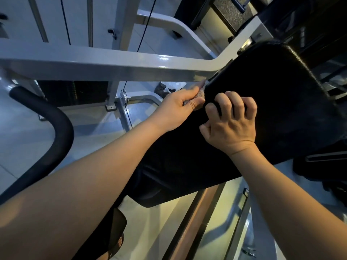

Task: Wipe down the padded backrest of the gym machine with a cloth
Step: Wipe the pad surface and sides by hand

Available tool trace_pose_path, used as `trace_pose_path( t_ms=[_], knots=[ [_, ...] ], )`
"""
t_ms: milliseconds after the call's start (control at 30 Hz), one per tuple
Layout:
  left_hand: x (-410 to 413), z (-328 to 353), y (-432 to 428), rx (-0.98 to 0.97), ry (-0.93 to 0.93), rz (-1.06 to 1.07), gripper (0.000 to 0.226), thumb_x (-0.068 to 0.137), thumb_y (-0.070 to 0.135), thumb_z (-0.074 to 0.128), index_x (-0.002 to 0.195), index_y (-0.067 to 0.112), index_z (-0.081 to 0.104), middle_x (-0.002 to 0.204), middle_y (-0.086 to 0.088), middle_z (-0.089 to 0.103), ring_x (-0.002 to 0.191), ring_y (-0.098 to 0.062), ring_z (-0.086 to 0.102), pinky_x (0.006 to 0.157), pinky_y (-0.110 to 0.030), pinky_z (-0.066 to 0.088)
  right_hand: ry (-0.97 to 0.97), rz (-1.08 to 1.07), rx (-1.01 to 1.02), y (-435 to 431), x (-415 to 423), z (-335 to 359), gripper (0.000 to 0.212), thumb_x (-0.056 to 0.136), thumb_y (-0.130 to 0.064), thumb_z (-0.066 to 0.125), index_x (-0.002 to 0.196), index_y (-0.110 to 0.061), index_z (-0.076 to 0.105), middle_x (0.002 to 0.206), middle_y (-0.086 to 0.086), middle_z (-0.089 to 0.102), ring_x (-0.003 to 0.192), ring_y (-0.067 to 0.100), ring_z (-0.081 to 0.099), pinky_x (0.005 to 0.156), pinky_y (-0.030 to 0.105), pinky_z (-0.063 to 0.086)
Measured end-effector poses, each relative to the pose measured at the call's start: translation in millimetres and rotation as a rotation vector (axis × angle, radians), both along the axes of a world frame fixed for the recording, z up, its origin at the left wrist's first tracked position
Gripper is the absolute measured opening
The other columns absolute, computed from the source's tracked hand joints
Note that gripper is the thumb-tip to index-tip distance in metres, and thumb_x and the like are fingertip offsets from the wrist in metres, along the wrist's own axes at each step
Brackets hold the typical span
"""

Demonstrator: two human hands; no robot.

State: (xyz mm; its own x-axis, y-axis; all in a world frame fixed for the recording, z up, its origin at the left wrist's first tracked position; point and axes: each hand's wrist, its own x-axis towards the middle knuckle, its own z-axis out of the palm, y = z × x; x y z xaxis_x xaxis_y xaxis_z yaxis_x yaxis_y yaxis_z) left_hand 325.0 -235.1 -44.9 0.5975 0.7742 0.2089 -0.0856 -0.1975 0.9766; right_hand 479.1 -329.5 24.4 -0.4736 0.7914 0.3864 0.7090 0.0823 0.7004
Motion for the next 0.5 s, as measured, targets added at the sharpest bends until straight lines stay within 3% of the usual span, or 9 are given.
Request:
trace_pose_path(
  t_ms=[67, 133, 267, 367, 433, 500],
  knots=[
    [3.9, 0.7, 2.8, 0.026, 0.028, -0.021, 0.048, 0.105, 0.038, 0.047, 0.150, 0.022, 0.050, 0.145, -0.012, 0.057, 0.134, -0.009, 0.050, 0.115, -0.025, 0.038, 0.010, 0.002, 0.005, -1.0, -1.0, -1.3, 0.031, 0.087, -0.034, 0.041, 0.100, -0.017, 0.064, 0.122, 0.007, 0.044, 0.122, 0.029, 0.044, 0.102, 0.046, 0.031],
    [7.9, -2.1, -1.9, 0.047, 0.031, 0.043, 0.043, 0.105, 0.036, 0.047, 0.142, 0.017, 0.057, 0.138, -0.009, 0.061, 0.129, -0.016, 0.055, 0.114, -0.034, 0.043, 0.012, 0.009, 0.003, -1.8, -1.5, -2.6, 0.030, 0.087, -0.033, 0.041, 0.099, -0.016, 0.063, 0.121, 0.007, 0.044, 0.122, 0.029, 0.044, 0.101, 0.046, 0.031],
    [4.6, -6.1, -17.1, 0.071, -0.040, 0.249, 0.028, 0.104, 0.013, 0.055, 0.126, 0.001, 0.068, 0.104, 0.006, 0.069, 0.102, -0.006, 0.063, 0.100, -0.021, 0.049, 0.009, 0.007, -0.006, -0.5, -0.9, -0.8, 0.027, 0.085, -0.032, 0.044, 0.098, -0.016, 0.062, 0.122, 0.007, 0.042, 0.122, 0.029, 0.043, 0.102, 0.046, 0.028],
    [-11.4, -45.7, -29.1, 0.105, 0.022, 0.263, 0.028, 0.102, 0.007, 0.057, 0.128, 0.001, 0.068, 0.125, 0.004, 0.069, 0.117, -0.015, 0.067, 0.108, -0.027, 0.049, 0.008, 0.009, -0.013, 0.1, -1.5, -1.5, 0.028, 0.086, -0.031, 0.043, 0.099, -0.016, 0.061, 0.122, 0.007, 0.042, 0.122, 0.030, 0.042, 0.102, 0.046, 0.029],
    [-32.6, -89.9, -44.9, 0.025, 0.144, 0.267, 0.027, 0.102, 0.010, 0.059, 0.126, 0.006, 0.070, 0.129, 0.001, 0.069, 0.116, -0.016, 0.068, 0.107, -0.032, 0.052, 0.017, 0.005, -0.015, -0.1, -1.6, -3.3, 0.028, 0.086, -0.030, 0.041, 0.100, -0.016, 0.060, 0.122, 0.007, 0.040, 0.123, 0.030, 0.041, 0.102, 0.047, 0.029],
    [-51.2, -117.7, -59.2, -0.165, 0.227, 0.270, 0.023, 0.104, 0.012, 0.057, 0.116, 0.002, 0.074, 0.129, 0.003, 0.068, 0.121, -0.015, 0.064, 0.105, -0.013, 0.045, 0.012, -0.002, -0.010, -0.7, -0.6, -2.7, 0.028, 0.087, -0.030, 0.040, 0.100, -0.016, 0.060, 0.122, 0.007, 0.040, 0.123, 0.030, 0.041, 0.102, 0.048, 0.029]
  ],
)
